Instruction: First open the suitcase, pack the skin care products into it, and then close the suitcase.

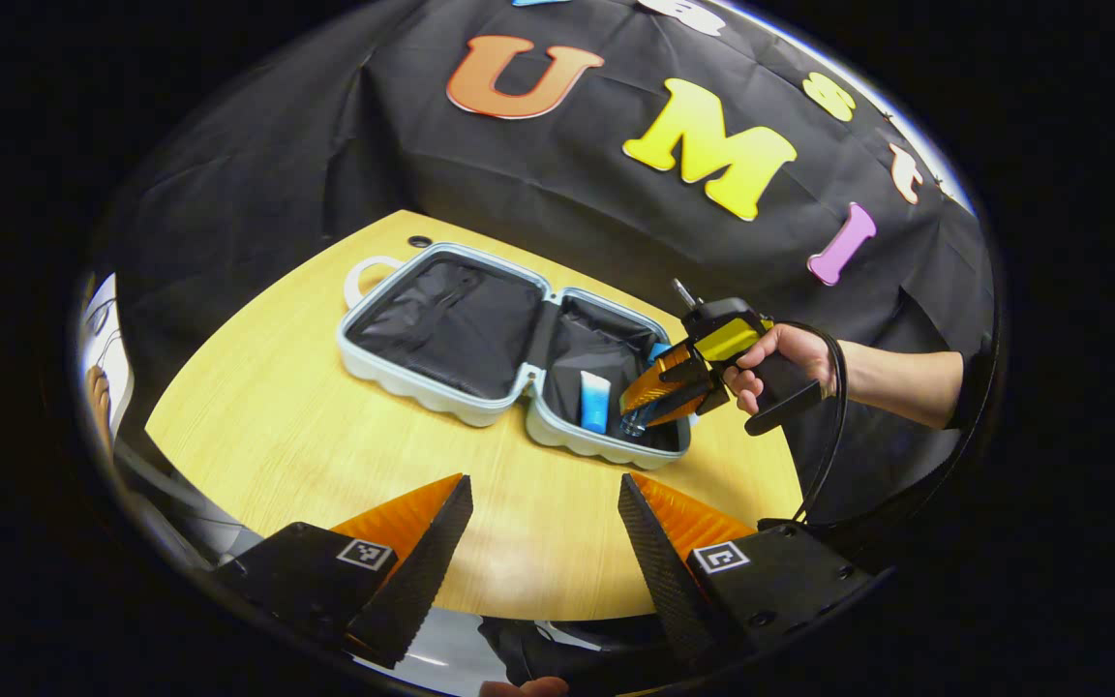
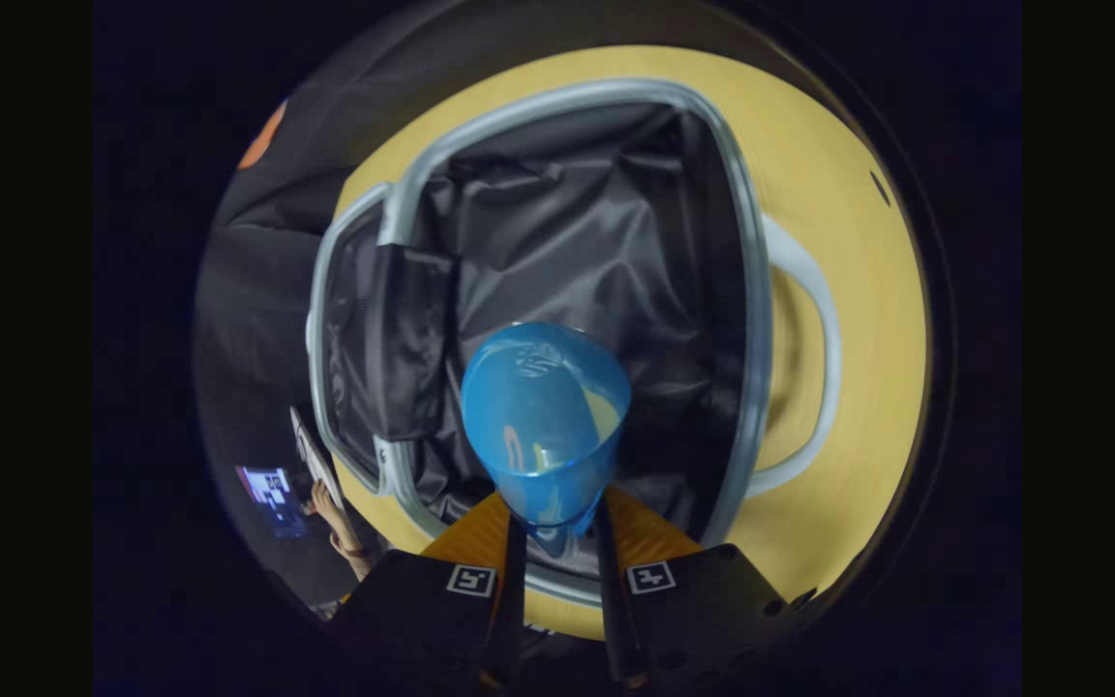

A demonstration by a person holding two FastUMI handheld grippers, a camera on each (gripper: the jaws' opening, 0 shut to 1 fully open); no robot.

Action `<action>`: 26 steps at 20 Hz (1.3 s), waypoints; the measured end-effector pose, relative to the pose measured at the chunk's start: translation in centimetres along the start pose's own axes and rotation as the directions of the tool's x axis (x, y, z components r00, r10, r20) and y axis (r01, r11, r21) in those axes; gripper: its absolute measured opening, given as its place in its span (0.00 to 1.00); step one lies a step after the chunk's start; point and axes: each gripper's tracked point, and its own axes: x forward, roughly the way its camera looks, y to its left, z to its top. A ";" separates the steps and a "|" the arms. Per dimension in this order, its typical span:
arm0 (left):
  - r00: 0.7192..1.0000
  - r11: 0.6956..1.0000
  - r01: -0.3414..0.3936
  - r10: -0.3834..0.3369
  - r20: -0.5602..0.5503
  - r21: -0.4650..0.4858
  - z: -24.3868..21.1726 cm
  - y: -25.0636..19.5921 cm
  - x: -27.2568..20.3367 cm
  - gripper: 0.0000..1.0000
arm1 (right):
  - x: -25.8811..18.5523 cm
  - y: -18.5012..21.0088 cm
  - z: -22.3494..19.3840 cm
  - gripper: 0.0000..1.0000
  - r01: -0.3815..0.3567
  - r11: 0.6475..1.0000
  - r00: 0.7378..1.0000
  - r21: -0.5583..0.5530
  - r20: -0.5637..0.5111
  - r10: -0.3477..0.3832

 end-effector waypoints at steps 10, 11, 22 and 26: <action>0.995 0.997 -0.075 0.077 0.056 -0.036 2.7 3.7 -1.2 0.96 | 2.2 -1.1 0.7 0.34 0.101 0.993 0.995 0.055 0.004 -0.101; 0.996 0.997 -0.071 0.073 0.057 -0.029 2.9 3.5 -1.1 0.96 | 2.1 -0.8 0.8 0.36 0.086 0.994 0.996 0.072 0.012 -0.087; 0.979 0.994 -0.107 0.110 0.171 -0.027 13.3 11.4 4.8 0.96 | -5.8 -0.9 -1.0 0.68 0.007 0.990 0.972 -0.139 0.234 0.026; 0.980 0.990 -0.108 0.122 0.158 -0.096 18.3 18.2 10.3 0.97 | -10.9 -1.9 -3.7 0.69 0.011 0.959 0.919 -0.282 0.380 0.101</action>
